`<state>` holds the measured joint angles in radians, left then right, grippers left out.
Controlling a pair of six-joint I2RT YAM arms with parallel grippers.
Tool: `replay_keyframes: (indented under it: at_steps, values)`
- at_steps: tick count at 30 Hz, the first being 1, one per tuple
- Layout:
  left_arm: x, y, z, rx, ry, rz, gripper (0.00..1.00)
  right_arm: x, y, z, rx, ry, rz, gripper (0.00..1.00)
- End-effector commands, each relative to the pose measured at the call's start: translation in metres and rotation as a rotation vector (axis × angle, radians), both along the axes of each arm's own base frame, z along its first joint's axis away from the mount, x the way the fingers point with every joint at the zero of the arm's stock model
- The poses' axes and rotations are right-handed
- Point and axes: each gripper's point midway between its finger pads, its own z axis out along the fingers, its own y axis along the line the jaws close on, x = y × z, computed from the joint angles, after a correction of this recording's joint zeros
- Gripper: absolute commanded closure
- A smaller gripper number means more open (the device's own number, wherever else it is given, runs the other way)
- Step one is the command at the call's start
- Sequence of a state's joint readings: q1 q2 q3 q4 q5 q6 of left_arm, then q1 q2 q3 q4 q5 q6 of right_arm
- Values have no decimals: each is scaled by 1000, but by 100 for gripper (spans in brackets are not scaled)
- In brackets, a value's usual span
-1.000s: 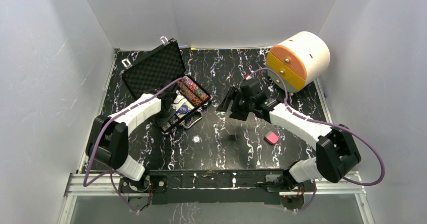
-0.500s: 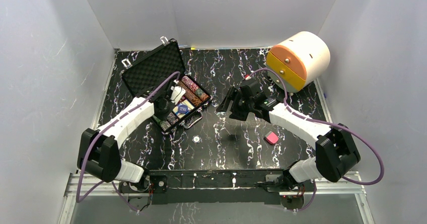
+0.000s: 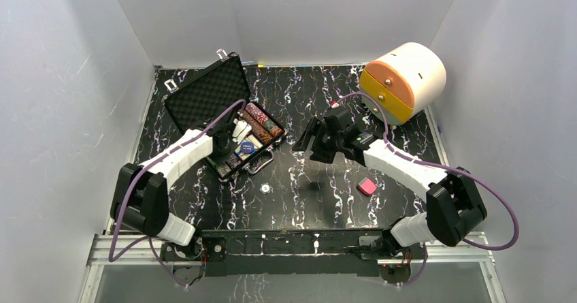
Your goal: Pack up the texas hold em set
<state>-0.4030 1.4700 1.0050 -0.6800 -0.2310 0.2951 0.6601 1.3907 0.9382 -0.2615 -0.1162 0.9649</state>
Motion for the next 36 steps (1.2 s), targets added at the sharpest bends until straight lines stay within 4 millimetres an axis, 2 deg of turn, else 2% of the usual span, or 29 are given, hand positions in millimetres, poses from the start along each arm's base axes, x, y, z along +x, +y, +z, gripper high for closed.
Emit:
replay_keyframes:
  at_steps: [1,9,13,16,19,23,27,29,32,36]
  values:
    - [0,8,-5,30,4,21,100,4,1,5,18,-27,0,20]
    - [-7,9,-24,34,56,24,100,4,0,4,11,-26,1,20]
    - [-2,3,-14,0,33,25,100,4,1,6,4,-41,25,20]
    - [4,-5,10,-56,-21,21,94,4,1,6,-23,-53,62,19]
    - [6,-17,37,-139,-61,5,82,2,0,0,-72,-47,77,19]
    - [12,-23,76,-208,-174,19,70,-4,6,-9,-162,-69,124,18]
    - [28,-25,116,-282,-358,79,58,-19,30,-20,-266,-90,218,17]
    - [38,-17,137,-290,-477,162,51,-27,42,-28,-333,-94,273,16]
    - [51,2,173,-301,-646,365,23,-41,60,-41,-425,-94,359,16]
    - [52,-6,205,-415,-687,445,9,-55,81,-61,-525,-92,445,16]
